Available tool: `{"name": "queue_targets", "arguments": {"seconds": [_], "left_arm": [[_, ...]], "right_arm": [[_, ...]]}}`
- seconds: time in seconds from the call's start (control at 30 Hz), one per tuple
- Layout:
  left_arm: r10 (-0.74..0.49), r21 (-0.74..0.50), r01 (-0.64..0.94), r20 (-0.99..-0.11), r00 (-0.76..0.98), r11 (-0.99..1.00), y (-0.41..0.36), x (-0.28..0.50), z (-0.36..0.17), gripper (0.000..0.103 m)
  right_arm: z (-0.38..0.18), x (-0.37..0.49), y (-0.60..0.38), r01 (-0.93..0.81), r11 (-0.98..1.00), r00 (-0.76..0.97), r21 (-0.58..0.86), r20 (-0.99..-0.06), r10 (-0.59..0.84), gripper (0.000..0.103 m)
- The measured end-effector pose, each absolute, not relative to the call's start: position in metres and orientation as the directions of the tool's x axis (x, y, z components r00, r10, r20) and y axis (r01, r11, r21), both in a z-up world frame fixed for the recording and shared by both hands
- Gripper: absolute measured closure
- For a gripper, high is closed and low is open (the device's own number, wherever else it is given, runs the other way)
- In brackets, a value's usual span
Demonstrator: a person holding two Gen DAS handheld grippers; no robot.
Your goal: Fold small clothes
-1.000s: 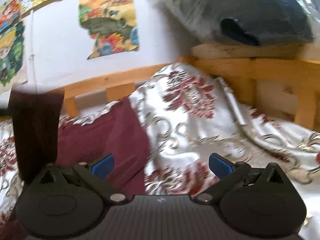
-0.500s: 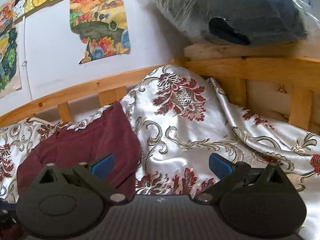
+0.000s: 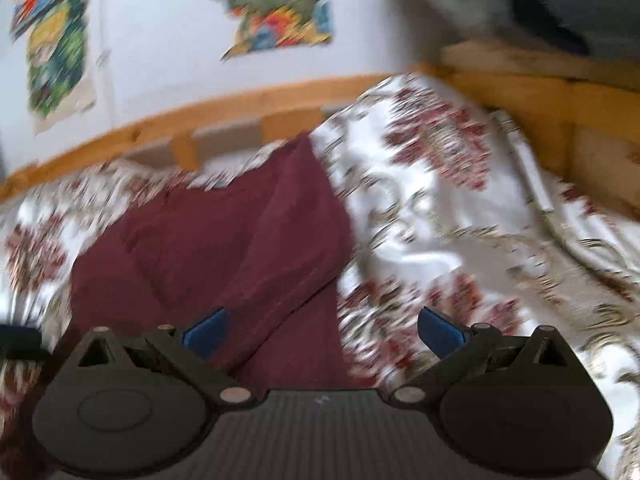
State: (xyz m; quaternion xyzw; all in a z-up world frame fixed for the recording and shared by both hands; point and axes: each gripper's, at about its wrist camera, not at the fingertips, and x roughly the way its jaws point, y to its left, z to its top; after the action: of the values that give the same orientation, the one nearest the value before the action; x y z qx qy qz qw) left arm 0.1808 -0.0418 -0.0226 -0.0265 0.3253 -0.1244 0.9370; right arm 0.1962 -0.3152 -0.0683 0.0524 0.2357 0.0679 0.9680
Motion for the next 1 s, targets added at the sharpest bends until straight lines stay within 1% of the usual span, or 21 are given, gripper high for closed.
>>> {"name": "queue_targets", "arguments": {"seconds": [0.03, 0.1, 0.17, 0.23, 0.27, 0.33, 0.43, 0.47, 0.5, 0.53, 0.57, 0.6, 0.7, 0.83, 0.9, 1.0], "left_arm": [[-0.188, -0.097, 0.162, -0.611, 0.769, 0.982, -0.029, 0.188, -0.024, 0.028], [-0.108, -0.051, 0.097, -0.612, 0.784, 0.994, -0.007, 0.205, -0.027, 0.028], [-0.031, -0.016, 0.027, -0.613, 0.790, 1.000, 0.017, 0.228, -0.029, 0.032], [-0.010, -0.026, -0.007, -0.616, 0.788, 1.000, 0.037, 0.252, -0.032, 0.035], [-0.008, -0.029, -0.013, -0.620, 0.784, 0.999, 0.044, 0.263, -0.034, 0.040], [0.005, -0.021, -0.023, -0.626, 0.780, 1.000, 0.052, 0.283, -0.036, 0.047], [0.011, -0.018, -0.028, -0.627, 0.779, 0.999, 0.055, 0.307, -0.039, 0.053], [0.007, -0.018, -0.023, -0.631, 0.776, 1.000, 0.055, 0.312, -0.040, 0.058], [0.008, -0.010, -0.019, -0.642, 0.767, 1.000, 0.054, 0.316, -0.042, 0.065], [0.013, 0.001, -0.017, -0.657, 0.753, 1.000, 0.052, 0.321, -0.044, 0.091], [0.021, 0.006, -0.023, -0.674, 0.738, 1.000, 0.050, 0.325, -0.046, 0.100], [0.031, 0.005, -0.038, -0.679, 0.734, 0.999, 0.051, 0.327, -0.047, 0.101], [0.052, -0.016, -0.083, -0.653, 0.755, 0.996, 0.055, 0.323, -0.044, 0.102], [0.126, -0.013, -0.173, -0.636, 0.762, 0.985, 0.063, 0.320, -0.043, 0.102], [0.172, 0.010, -0.217, -0.644, 0.746, 0.976, 0.068, 0.325, -0.046, 0.102], [0.162, 0.006, -0.215, -0.676, 0.719, 0.977, 0.071, 0.331, -0.052, 0.102]], "right_arm": [[-0.071, 0.196, -0.309, -0.129, 0.985, 0.871, 0.116, -0.462, 0.168, 0.000], [-0.075, 0.195, -0.297, -0.163, 0.983, 0.857, 0.083, -0.482, 0.183, 0.000], [-0.079, 0.193, -0.287, -0.192, 0.980, 0.847, 0.054, -0.495, 0.194, 0.000], [-0.082, 0.192, -0.281, -0.207, 0.978, 0.841, 0.039, -0.503, 0.198, 0.000], [-0.083, 0.191, -0.279, -0.210, 0.977, 0.839, 0.036, -0.506, 0.199, 0.000], [-0.085, 0.190, -0.278, -0.211, 0.977, 0.834, 0.042, -0.514, 0.202, 0.000], [-0.086, 0.190, -0.281, -0.204, 0.977, 0.828, 0.058, -0.522, 0.204, 0.000], [-0.087, 0.191, -0.282, -0.201, 0.978, 0.828, 0.061, -0.523, 0.203, 0.000], [-0.087, 0.192, -0.283, -0.198, 0.978, 0.827, 0.064, -0.524, 0.201, 0.000], [-0.087, 0.193, -0.284, -0.195, 0.979, 0.827, 0.067, -0.526, 0.201, 0.000], [-0.087, 0.193, -0.285, -0.193, 0.979, 0.826, 0.071, -0.526, 0.201, 0.000], [-0.087, 0.194, -0.286, -0.192, 0.979, 0.825, 0.073, -0.527, 0.201, 0.000], [-0.086, 0.195, -0.288, -0.188, 0.979, 0.826, 0.080, -0.527, 0.202, 0.000], [-0.083, 0.194, -0.290, -0.188, 0.978, 0.829, 0.086, -0.520, 0.205, 0.000], [-0.084, 0.194, -0.288, -0.191, 0.978, 0.827, 0.085, -0.523, 0.207, 0.000], [-0.085, 0.194, -0.285, -0.202, 0.976, 0.818, 0.075, -0.535, 0.211, 0.000]]}}
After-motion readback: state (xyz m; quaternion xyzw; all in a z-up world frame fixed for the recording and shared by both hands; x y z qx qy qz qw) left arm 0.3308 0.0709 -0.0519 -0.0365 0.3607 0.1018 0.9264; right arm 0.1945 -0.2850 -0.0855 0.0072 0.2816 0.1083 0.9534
